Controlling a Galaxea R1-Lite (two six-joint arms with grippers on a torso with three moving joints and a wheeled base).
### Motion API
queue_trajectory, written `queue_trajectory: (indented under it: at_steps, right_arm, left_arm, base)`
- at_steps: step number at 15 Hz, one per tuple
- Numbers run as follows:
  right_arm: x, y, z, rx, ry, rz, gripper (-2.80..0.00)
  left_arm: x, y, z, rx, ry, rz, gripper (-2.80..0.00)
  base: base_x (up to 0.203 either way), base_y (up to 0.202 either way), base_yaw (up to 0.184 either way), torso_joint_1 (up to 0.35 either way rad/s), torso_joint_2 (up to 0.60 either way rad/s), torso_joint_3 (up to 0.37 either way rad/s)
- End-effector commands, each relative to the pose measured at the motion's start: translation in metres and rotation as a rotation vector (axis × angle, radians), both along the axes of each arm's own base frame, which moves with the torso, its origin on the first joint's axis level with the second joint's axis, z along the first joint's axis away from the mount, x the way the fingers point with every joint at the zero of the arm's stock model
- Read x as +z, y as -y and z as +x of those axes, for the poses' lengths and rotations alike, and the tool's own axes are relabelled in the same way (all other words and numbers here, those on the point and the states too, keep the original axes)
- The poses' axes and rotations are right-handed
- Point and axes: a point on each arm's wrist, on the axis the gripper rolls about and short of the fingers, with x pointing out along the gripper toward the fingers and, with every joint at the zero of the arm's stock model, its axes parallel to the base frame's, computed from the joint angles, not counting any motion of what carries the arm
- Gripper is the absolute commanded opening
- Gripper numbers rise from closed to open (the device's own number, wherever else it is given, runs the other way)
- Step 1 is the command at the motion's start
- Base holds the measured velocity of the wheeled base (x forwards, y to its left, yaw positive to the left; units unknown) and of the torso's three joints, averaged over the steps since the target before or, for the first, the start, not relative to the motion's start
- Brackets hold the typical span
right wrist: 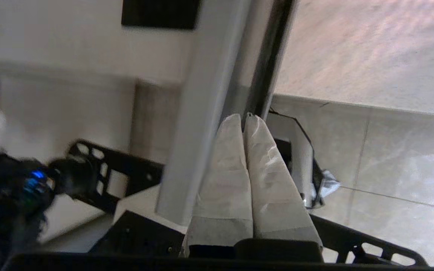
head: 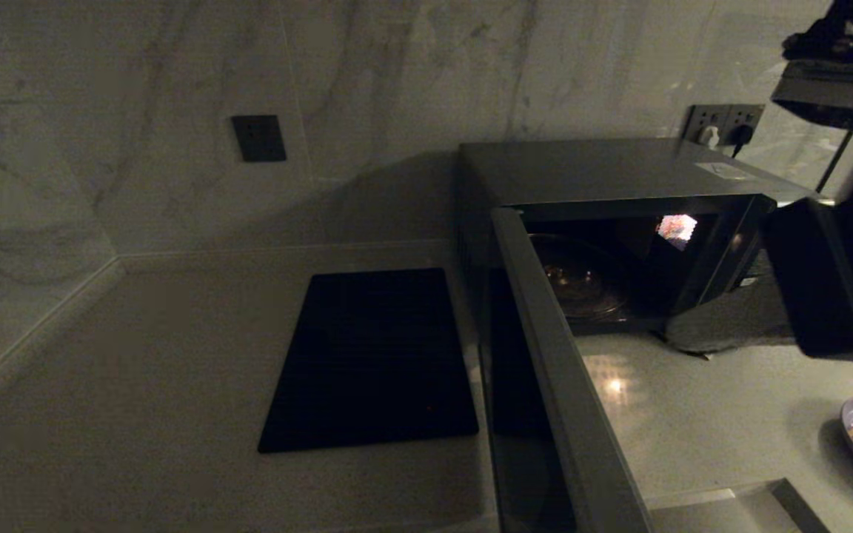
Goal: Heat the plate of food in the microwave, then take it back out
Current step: Close the microwave oven
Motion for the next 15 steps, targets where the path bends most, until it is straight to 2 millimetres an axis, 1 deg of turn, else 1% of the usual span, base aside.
queue_trajectory:
  at_steps: [1, 4, 6, 9, 13, 15]
  right_arm:
    - [-0.014, -0.027, -0.001, 0.044, -0.013, -0.068, -2.8]
    - [-0.019, -0.047, -0.012, 0.09, 0.031, -0.1, -2.8]
    - [-0.016, -0.059, -0.012, 0.093, 0.086, -0.036, -2.8]
    - [-0.018, -0.07, -0.02, 0.139, 0.097, -0.025, -2.8]
    - [-0.032, -0.087, -0.018, 0.156, 0.074, -0.074, -2.8]
    - [-0.036, -0.091, -0.016, 0.155, 0.066, -0.088, -2.8]
  left_arm:
    - [0.0, 0.0, 0.0, 0.001, 0.0, -0.001, -2.8]
    - [0.0, 0.0, 0.0, 0.002, 0.0, -0.001, -2.8]
    - [0.0, 0.0, 0.0, 0.0, 0.0, -0.001, -2.8]
    - [0.0, 0.0, 0.0, 0.001, 0.0, -0.001, -2.8]
    - [0.0, 0.0, 0.0, 0.001, 0.0, -0.001, -2.8]
    - [0.0, 0.0, 0.0, 0.001, 0.0, -0.001, -2.8]
  base:
    - [0.0, 0.0, 0.0, 0.0, 0.0, 0.0]
    - [0.0, 0.0, 0.0, 0.0, 0.0, 0.0]
    - [0.0, 0.0, 0.0, 0.0, 0.0, 0.0]
    - [0.0, 0.0, 0.0, 0.0, 0.0, 0.0]
    - [0.0, 0.0, 0.0, 0.0, 0.0, 0.0]
    - [0.0, 0.0, 0.0, 0.0, 0.0, 0.0]
